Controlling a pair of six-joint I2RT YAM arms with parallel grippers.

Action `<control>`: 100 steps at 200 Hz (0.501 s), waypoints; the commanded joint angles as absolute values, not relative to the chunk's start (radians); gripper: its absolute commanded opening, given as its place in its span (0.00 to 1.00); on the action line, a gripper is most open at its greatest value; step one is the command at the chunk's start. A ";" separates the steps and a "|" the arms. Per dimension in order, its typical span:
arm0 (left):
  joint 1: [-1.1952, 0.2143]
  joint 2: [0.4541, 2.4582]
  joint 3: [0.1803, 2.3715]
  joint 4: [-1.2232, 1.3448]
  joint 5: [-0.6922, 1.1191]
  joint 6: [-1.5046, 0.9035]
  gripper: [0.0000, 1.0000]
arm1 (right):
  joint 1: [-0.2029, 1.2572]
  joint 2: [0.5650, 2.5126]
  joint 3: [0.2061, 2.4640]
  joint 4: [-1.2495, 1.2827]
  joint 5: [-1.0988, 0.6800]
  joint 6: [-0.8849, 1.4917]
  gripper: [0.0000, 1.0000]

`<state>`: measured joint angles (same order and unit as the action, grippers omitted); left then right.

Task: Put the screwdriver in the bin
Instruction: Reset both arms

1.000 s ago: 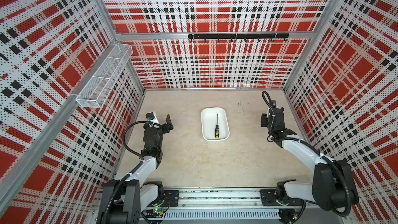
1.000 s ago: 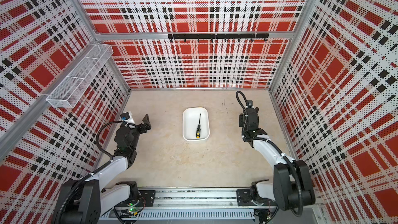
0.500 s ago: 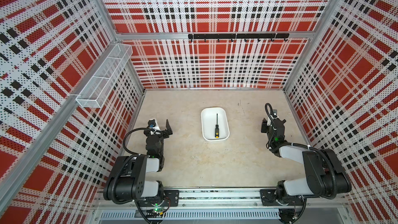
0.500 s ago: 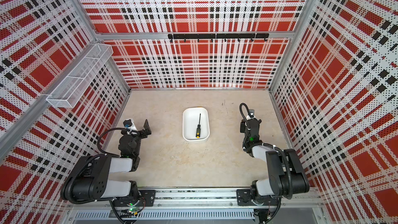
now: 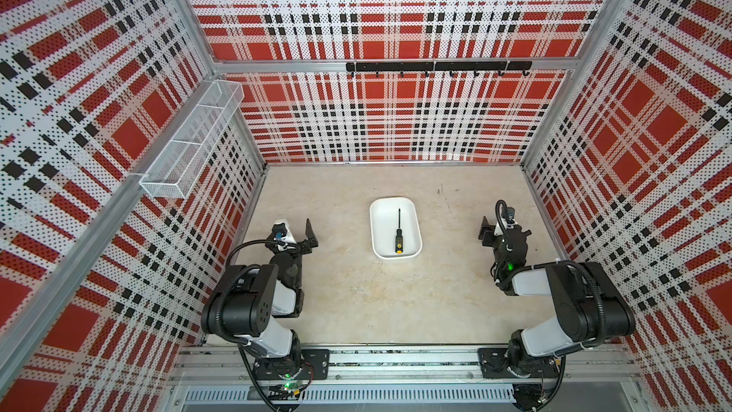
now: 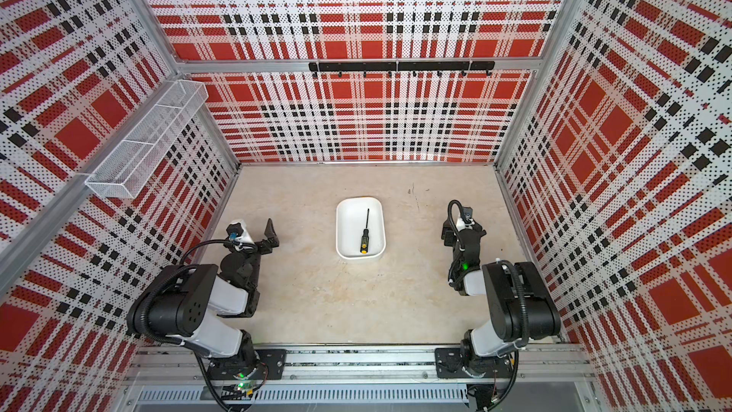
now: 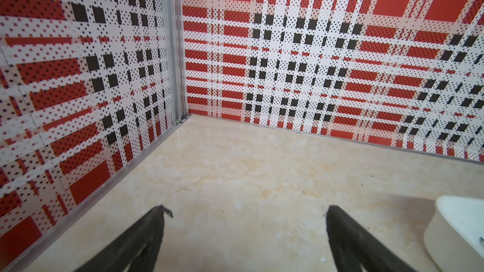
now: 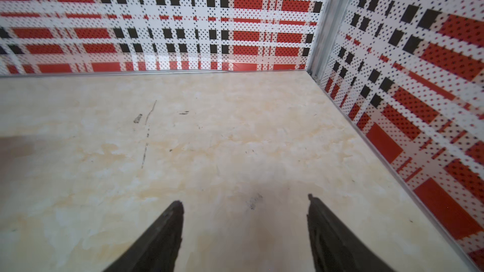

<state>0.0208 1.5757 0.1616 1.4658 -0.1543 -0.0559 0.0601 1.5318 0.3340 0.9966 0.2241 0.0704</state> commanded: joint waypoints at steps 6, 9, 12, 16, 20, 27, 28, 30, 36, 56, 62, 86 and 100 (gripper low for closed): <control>0.011 1.574 0.206 1.404 -0.196 -0.043 0.98 | 0.053 1.542 0.329 1.060 0.183 0.064 1.00; 0.010 1.573 0.206 1.405 -0.196 -0.042 0.98 | 0.052 1.542 0.328 1.062 0.181 0.064 1.00; 0.011 1.574 0.207 1.405 -0.194 -0.042 0.98 | 0.052 1.542 0.327 1.063 0.179 0.064 1.00; 0.010 1.574 0.207 1.405 -0.195 -0.042 0.98 | 0.051 1.543 0.326 1.067 0.175 0.063 1.00; 0.011 1.574 0.207 1.405 -0.195 -0.042 0.98 | 0.051 1.543 0.323 1.073 0.172 0.062 1.00; 0.010 1.575 0.207 1.404 -0.195 -0.042 0.98 | 0.050 1.549 0.317 1.088 0.164 0.061 1.00; 0.010 1.574 0.206 1.405 -0.195 -0.042 0.98 | 0.049 1.549 0.316 1.091 0.164 0.061 1.00; 0.011 1.574 0.207 1.405 -0.196 -0.042 0.98 | 0.050 1.552 0.314 1.095 0.163 0.061 1.00; 0.011 1.574 0.207 1.405 -0.195 -0.042 0.98 | 0.048 1.559 0.309 1.114 0.160 0.058 1.00; 0.011 1.575 0.206 1.404 -0.195 -0.043 0.98 | 0.048 1.571 0.292 1.156 0.160 0.058 1.00; 0.011 1.574 0.207 1.405 -0.195 -0.043 0.98 | 0.049 1.571 0.292 1.155 0.160 0.057 1.00; 0.009 1.574 0.206 1.405 -0.196 -0.041 0.98 | 0.049 1.572 0.290 1.157 0.160 0.057 1.00; 0.011 1.573 0.206 1.405 -0.196 -0.042 0.98 | 0.048 1.572 0.291 1.157 0.159 0.058 1.00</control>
